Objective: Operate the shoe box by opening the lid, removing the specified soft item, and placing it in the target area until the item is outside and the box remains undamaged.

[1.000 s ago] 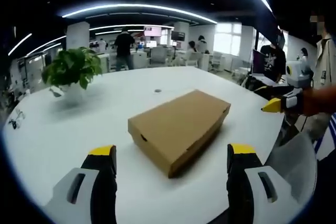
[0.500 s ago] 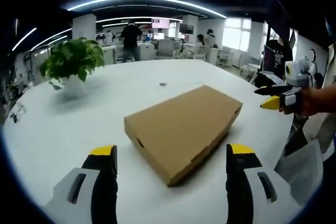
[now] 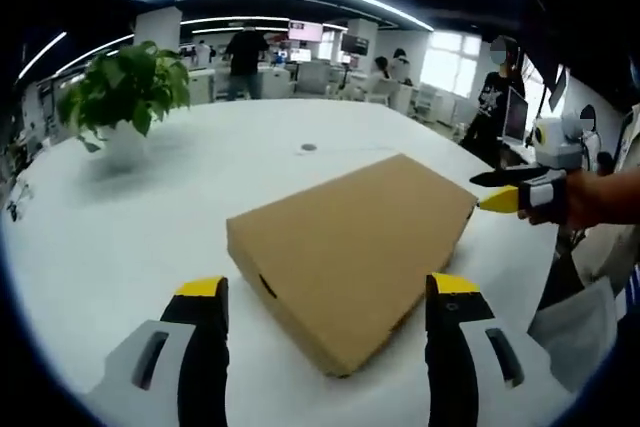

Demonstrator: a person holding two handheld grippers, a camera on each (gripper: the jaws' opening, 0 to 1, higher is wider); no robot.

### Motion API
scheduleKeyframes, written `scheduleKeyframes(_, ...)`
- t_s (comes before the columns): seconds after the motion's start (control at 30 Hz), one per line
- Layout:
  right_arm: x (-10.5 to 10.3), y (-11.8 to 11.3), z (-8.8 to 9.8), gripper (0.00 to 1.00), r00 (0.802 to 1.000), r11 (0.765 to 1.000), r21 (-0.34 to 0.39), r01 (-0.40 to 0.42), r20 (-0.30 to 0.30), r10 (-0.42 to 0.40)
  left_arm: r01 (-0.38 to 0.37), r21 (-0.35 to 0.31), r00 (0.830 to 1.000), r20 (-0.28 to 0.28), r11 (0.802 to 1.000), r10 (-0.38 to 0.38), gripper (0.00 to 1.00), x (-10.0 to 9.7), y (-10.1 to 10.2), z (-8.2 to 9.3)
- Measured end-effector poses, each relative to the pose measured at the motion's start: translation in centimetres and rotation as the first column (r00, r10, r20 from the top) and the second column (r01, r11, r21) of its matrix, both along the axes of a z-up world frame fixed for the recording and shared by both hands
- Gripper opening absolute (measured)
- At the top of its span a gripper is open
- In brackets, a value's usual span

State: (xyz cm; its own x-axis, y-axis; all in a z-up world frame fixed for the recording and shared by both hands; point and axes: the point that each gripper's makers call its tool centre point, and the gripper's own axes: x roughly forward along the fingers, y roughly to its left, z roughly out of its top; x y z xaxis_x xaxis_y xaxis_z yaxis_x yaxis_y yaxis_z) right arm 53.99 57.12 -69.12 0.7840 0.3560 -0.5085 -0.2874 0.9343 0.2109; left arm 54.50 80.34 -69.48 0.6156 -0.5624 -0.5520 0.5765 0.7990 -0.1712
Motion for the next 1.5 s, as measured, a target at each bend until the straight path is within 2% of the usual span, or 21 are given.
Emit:
scheduleKeyframes(0.2, 0.8, 0.5, -0.8, 0.72, 0.999, 0.999, 0.018, -0.035, -0.030, 0.036, -0.005, -0.021, 0.998, -0.058, 1.000, 0.003, 0.78, 0.0, -0.3, -1.2)
scheduleKeyframes(0.4, 0.6, 1.0, -2.0, 0.64, 0.994, 0.997, 0.038, -0.067, -0.081, 0.070, 0.002, -0.029, 0.996, -0.084, 1.000, -0.005, 0.73, 0.1, -0.9, -2.0)
scheduleKeyframes(0.5, 0.5, 1.1, -2.6, 0.63, 0.993, 0.997, 0.017, -0.081, -0.090, 0.083, 0.014, -0.018, 0.995, -0.099, 1.000, -0.016, 0.71, 0.0, -1.2, -2.4)
scheduleKeyframes(0.53, 0.4, 1.1, -2.6, 0.62, 0.992, 0.996, 0.018, -0.086, -0.091, 0.087, 0.012, -0.033, 0.993, -0.115, 0.999, -0.016, 0.70, -0.2, -1.4, -2.4)
scheduleKeyframes(0.73, 0.5, 1.2, -2.6, 0.64, 0.992, 0.995, 0.026, -0.095, -0.077, 0.097, 0.004, -0.046, 0.993, -0.118, 0.999, -0.010, 0.74, 0.1, -1.5, -2.7)
scheduleKeyframes(0.9, 0.4, 1.2, -2.6, 0.62, 0.992, 0.994, 0.036, -0.101, -0.066, 0.104, 0.034, -0.054, 0.991, -0.129, 0.998, -0.041, 0.79, -0.3, -1.9, -2.9)
scheduleKeyframes(1.1, 0.2, 1.4, -2.4, 0.63, 0.992, 0.994, 0.026, -0.104, -0.062, 0.105, 0.061, -0.050, 0.991, -0.117, 0.997, -0.067, 0.82, -0.6, -2.1, -2.8)
scheduleKeyframes(1.5, -3.6, 2.2, -2.6, 0.64, 0.993, 0.996, 0.012, -0.093, -0.076, 0.094, 0.127, -0.047, 0.986, -0.103, 0.991, -0.131, 0.85, -1.0, -2.1, -2.9)
